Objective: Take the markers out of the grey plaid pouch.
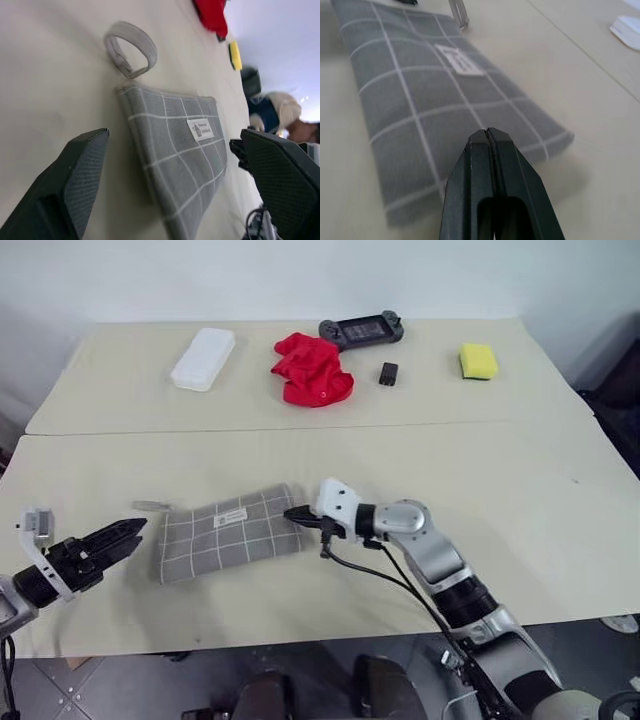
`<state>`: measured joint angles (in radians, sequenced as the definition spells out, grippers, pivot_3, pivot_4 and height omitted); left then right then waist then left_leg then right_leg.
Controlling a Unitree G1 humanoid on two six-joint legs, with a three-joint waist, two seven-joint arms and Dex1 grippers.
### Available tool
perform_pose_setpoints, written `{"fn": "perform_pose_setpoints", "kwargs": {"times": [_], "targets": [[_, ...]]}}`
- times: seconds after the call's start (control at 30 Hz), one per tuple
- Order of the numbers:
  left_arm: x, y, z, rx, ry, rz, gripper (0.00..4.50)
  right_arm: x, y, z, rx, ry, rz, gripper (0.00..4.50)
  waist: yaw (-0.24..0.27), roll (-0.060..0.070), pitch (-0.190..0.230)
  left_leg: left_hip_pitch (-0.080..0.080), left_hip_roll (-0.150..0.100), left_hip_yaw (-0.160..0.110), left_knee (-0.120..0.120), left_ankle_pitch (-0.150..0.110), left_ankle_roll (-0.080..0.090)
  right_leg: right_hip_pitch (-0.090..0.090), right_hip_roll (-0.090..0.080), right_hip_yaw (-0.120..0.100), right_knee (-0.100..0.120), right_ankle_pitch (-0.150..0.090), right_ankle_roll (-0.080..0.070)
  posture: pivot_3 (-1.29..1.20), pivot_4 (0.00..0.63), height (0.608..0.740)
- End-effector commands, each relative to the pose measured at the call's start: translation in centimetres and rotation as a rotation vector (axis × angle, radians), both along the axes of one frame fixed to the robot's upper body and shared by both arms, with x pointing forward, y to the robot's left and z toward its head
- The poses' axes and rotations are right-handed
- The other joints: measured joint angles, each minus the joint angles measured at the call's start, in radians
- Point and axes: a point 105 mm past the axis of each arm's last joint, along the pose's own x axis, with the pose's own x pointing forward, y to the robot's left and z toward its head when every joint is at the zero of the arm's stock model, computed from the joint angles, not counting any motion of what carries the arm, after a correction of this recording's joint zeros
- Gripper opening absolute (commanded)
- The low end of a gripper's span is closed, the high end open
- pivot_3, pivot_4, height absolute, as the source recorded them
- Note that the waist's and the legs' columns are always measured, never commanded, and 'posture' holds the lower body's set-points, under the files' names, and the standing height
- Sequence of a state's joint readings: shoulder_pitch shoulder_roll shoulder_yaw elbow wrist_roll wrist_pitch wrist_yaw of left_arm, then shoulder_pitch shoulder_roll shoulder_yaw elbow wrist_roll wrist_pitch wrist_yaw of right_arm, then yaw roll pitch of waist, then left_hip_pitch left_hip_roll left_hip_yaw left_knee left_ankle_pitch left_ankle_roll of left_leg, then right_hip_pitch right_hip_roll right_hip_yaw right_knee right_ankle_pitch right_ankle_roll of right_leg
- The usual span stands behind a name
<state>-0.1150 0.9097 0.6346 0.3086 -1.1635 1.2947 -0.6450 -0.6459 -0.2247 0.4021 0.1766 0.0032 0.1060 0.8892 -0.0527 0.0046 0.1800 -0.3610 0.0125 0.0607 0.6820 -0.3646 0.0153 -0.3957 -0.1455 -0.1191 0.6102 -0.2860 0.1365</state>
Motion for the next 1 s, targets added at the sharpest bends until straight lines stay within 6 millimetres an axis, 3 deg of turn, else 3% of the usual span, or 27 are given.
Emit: {"fn": "perform_pose_setpoints", "kwargs": {"times": [0.03, 0.37, 0.63, 0.93, 1.0], "targets": [[-0.4, -0.6, -0.5, 0.012, 0.114, -0.074, 4.50, -0.2, 0.1, -2.1, -0.123, -0.001, 0.030, 0.03, -0.005, 0.000, 0.000, 0.000, 0.000, 0.001, 0.000, 0.000, 0.000, 0.000, 0.000, -0.001, 0.000, 0.000, 0.000, 0.00, 0.150, 0.740], [1.5, -1.6, -0.9, 0.012, 0.183, -0.130, 4.50, 0.6, -1.2, -2.8, -0.226, -0.090, 0.068, 0.03, 0.001, -0.001, 0.000, 0.005, 0.001, 0.007, 0.001, 0.001, -0.003, 0.003, 0.000, 0.001, -0.001, -0.001, 0.000, 0.00, 0.150, 0.740], [3.6, -1.7, 0.5, -0.023, 0.187, -0.137, 4.50, 1.2, -1.4, -2.1, -0.232, -0.182, 0.103, 0.03, -0.004, -0.001, -0.001, 0.006, 0.001, 0.009, 0.001, 0.002, -0.003, 0.003, 0.000, 0.002, 0.000, -0.001, -0.001, 0.00, 0.150, 0.740], [4.5, -3.8, 0.7, -0.074, 0.233, -0.247, 4.50, 1.4, -1.5, -2.0, -0.230, -0.216, 0.105, 0.03, -0.005, -0.002, -0.001, 0.006, 0.001, 0.009, 0.001, 0.002, -0.003, 0.002, 0.000, 0.002, 0.001, -0.001, -0.001, 0.00, 0.150, 0.740], [4.6, -3.9, 0.4, -0.071, 0.239, -0.249, 4.10, 1.3, -1.7, -2.0, -0.231, -0.229, 0.105, 0.00, -0.005, -0.002, 0.000, 0.006, 0.001, 0.009, 0.001, 0.002, -0.003, 0.002, 0.000, 0.002, 0.001, -0.001, 0.000, 0.00, 0.150, 0.740]]}}
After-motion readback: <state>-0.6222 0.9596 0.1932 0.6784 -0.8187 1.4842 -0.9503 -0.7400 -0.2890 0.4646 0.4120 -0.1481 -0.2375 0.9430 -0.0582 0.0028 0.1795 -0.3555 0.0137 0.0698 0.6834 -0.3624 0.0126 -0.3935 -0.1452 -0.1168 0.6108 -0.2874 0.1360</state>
